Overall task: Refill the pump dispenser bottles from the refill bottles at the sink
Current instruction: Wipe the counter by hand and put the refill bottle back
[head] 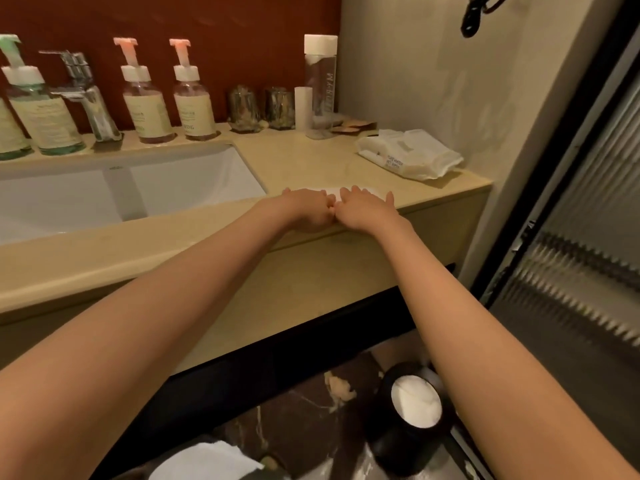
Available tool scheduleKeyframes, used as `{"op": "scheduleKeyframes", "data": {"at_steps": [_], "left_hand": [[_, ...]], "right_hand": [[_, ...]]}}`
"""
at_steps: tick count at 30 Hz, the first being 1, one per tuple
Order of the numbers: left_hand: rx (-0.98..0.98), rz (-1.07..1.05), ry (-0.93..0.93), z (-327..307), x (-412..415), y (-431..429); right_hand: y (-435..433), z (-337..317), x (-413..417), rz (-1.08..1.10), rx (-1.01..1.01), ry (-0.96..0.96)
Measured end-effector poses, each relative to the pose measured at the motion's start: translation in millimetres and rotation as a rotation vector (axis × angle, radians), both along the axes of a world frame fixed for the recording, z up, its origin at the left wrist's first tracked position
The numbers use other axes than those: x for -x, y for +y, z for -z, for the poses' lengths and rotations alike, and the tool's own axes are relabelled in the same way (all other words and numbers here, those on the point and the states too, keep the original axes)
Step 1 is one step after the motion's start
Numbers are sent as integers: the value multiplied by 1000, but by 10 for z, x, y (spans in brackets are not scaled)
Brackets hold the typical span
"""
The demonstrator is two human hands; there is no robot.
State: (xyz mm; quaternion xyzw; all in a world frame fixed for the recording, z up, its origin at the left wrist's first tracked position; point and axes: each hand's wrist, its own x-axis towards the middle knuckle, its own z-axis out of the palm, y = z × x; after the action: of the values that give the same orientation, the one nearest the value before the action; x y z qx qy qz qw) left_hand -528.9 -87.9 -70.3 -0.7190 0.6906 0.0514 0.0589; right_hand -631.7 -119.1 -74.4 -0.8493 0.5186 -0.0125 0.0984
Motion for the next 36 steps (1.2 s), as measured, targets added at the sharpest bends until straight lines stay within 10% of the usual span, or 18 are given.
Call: {"op": "scheduleKeyframes", "data": {"at_steps": [9,19,36], "left_hand": [[-16,102,77,12,499,-355],[43,214,88,77,1219,-405],[-140,-109,966,1054,1891,-500]], "right_hand": [[-160,58,464,277,162,-280],[-195,238,992,501,159,-1028],[-242,1239,1706,907,-161,-1167]]}}
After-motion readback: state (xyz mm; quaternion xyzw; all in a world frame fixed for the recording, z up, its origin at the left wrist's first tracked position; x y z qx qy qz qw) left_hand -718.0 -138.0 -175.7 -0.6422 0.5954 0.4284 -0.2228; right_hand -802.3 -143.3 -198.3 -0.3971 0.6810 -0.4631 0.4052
